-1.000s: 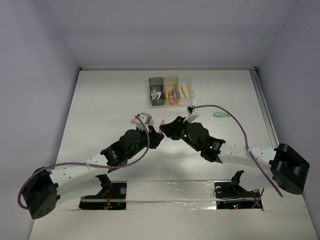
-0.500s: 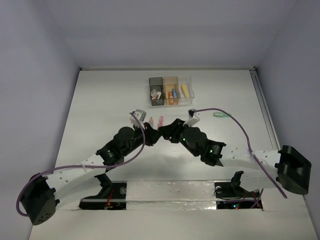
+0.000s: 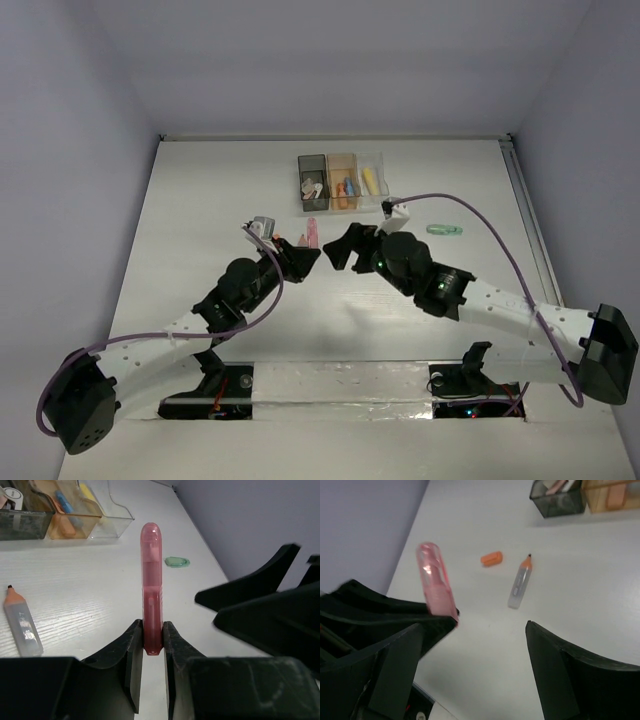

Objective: Sort the stationery into containers
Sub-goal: Place the pen in the storage box.

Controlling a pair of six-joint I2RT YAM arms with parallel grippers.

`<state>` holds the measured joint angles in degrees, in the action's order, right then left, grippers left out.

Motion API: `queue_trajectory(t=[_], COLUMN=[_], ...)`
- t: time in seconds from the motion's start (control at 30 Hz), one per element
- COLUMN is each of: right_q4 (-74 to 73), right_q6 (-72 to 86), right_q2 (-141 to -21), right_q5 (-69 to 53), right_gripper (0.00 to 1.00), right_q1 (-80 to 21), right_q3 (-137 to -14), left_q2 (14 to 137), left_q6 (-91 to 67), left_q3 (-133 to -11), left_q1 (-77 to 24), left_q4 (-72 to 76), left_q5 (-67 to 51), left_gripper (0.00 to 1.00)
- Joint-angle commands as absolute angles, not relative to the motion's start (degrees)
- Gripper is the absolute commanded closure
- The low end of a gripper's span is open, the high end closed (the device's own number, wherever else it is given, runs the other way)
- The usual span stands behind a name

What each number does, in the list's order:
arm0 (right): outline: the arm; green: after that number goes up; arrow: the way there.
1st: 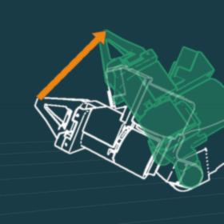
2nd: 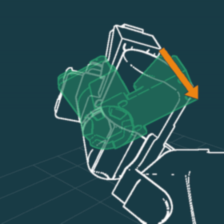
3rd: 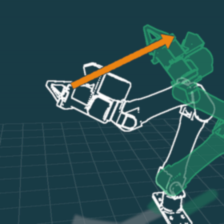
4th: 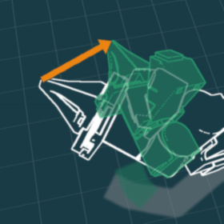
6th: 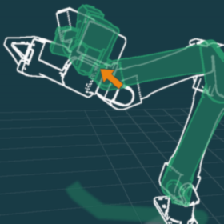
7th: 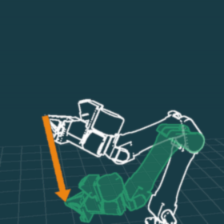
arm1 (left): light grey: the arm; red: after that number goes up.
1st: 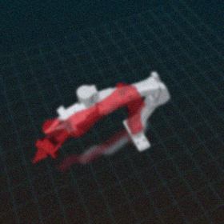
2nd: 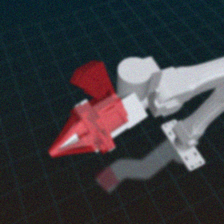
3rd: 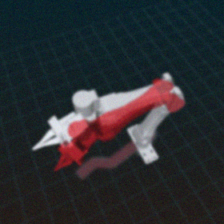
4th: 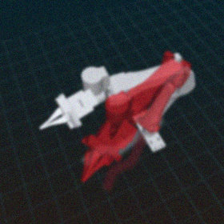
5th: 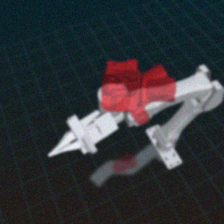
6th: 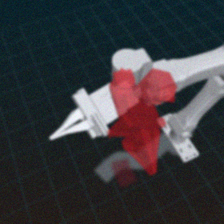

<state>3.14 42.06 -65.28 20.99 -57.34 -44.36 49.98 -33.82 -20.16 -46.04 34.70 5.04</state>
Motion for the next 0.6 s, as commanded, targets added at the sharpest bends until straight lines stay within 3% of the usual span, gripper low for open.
queue_trajectory(t=[0.0,0.3,0.57], right_q4=[4.0,1.0,0.2], right_q6=[35.8,30.0,30.0], right_q2=[-63.5,-77.0,-83.8], right_q5=[19.8,9.7,9.9], right_gripper=[0.11,0.07,0.16], right_q1=[-55.6,-52.1,-51.6], right_q3=[-49.9,-64.1,-68.6], left_q2=[49.4,49.1,47.8], left_q6=[-34.5,-34.5,-34.9], left_q3=[-19.7,-19.1,-18.4], left_q1=[-46.6,-47.8,-48.3], left_q4=[38.7,38.9,38.8], left_q5=[5.1,5.2,5.4], left_gripper=[1.00,1.00,1.00])
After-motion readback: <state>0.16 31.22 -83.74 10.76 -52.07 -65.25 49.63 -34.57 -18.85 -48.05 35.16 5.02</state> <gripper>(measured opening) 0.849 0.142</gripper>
